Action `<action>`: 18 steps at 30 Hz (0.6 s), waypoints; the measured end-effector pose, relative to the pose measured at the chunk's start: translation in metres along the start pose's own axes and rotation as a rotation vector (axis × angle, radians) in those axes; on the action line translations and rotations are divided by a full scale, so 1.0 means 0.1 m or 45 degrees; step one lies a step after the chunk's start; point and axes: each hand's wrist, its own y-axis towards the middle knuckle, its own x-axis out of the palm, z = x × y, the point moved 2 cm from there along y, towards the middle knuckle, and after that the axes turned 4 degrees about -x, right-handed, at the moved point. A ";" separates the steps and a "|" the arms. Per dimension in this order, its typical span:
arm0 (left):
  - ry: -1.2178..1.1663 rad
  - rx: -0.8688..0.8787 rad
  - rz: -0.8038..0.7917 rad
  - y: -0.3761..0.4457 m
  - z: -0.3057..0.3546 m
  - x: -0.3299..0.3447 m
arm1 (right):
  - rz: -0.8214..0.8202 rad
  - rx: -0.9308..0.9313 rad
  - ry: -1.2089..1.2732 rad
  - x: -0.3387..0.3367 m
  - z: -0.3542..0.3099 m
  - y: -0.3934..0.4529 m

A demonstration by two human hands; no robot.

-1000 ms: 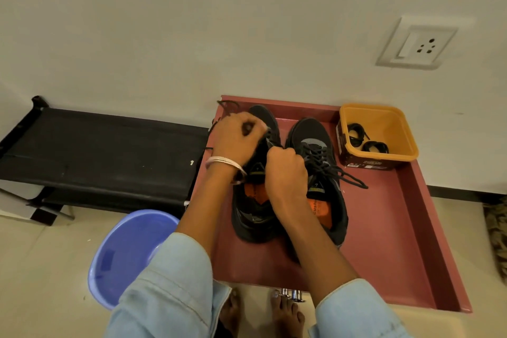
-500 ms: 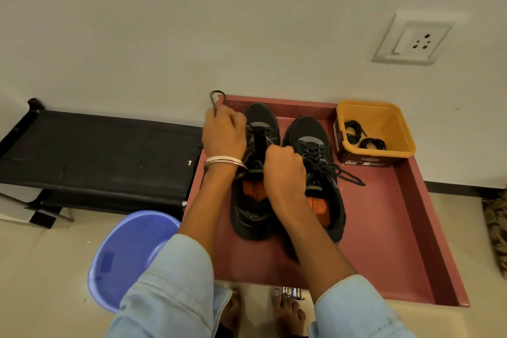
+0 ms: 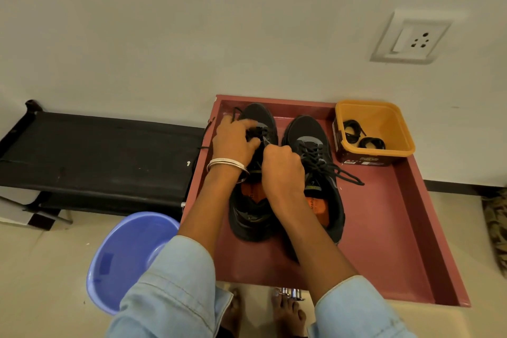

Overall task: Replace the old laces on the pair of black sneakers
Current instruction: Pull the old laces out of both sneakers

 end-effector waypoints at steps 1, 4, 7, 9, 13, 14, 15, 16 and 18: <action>0.063 0.001 -0.014 0.01 -0.01 0.01 | -0.005 0.005 0.001 0.00 0.00 0.00; 0.145 0.025 0.065 0.00 0.05 0.03 | -0.001 0.015 0.002 0.00 0.01 0.00; 0.217 0.018 0.101 -0.07 0.13 0.05 | 0.006 0.019 0.004 0.01 0.01 0.00; 0.101 -0.048 0.085 -0.11 0.14 0.06 | 0.003 0.018 0.008 0.02 0.00 0.00; -0.611 -0.470 0.151 -0.10 0.06 -0.08 | 0.023 0.011 -0.003 0.00 0.02 0.00; -0.818 -0.600 0.164 -0.09 0.01 -0.11 | 0.023 0.011 -0.004 -0.01 0.02 0.00; -0.910 -0.686 0.159 -0.09 -0.04 -0.14 | 0.017 0.009 -0.006 -0.01 0.02 0.00; -0.877 -0.717 0.154 -0.10 -0.08 -0.17 | 0.007 0.004 -0.010 -0.01 0.02 0.00; -0.677 -0.721 0.187 -0.14 -0.18 -0.20 | -0.014 0.003 -0.024 -0.01 0.00 0.00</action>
